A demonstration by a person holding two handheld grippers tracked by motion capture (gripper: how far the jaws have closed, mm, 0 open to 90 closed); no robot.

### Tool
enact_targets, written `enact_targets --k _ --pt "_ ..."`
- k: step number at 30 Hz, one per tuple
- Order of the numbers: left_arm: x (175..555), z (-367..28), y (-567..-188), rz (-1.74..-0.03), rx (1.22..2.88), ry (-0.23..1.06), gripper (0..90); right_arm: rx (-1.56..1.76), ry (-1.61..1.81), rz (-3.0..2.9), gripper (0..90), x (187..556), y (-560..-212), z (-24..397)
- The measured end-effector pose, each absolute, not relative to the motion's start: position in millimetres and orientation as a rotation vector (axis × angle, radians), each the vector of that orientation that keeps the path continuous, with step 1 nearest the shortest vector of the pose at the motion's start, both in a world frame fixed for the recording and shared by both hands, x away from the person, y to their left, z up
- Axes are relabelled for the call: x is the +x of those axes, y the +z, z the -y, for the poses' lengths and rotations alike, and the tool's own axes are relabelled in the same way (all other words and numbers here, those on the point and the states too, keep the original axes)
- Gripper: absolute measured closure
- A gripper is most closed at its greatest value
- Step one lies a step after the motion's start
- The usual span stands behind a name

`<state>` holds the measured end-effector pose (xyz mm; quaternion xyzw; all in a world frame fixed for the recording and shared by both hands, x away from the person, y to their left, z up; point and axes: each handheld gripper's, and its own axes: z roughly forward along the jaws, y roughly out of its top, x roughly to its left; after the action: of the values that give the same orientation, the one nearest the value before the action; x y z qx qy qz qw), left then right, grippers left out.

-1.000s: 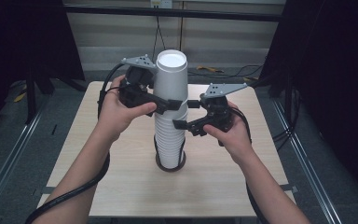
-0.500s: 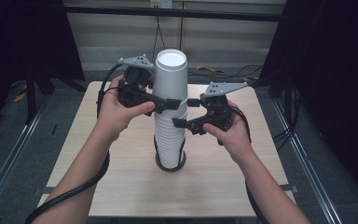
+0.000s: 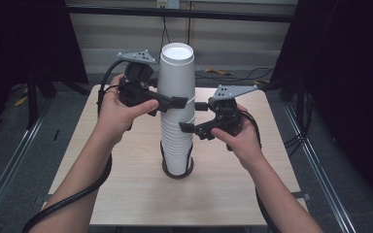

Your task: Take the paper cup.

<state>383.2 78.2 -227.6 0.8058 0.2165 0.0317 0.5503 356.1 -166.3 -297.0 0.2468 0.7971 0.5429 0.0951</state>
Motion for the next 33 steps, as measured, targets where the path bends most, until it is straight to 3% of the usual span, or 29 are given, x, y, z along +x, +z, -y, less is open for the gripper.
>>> enact_targets --k 33 --pt "385 -84 -200 -0.534 1.833 0.091 9.6 0.729 1.606 -2.361 13.1 357 -297 165"
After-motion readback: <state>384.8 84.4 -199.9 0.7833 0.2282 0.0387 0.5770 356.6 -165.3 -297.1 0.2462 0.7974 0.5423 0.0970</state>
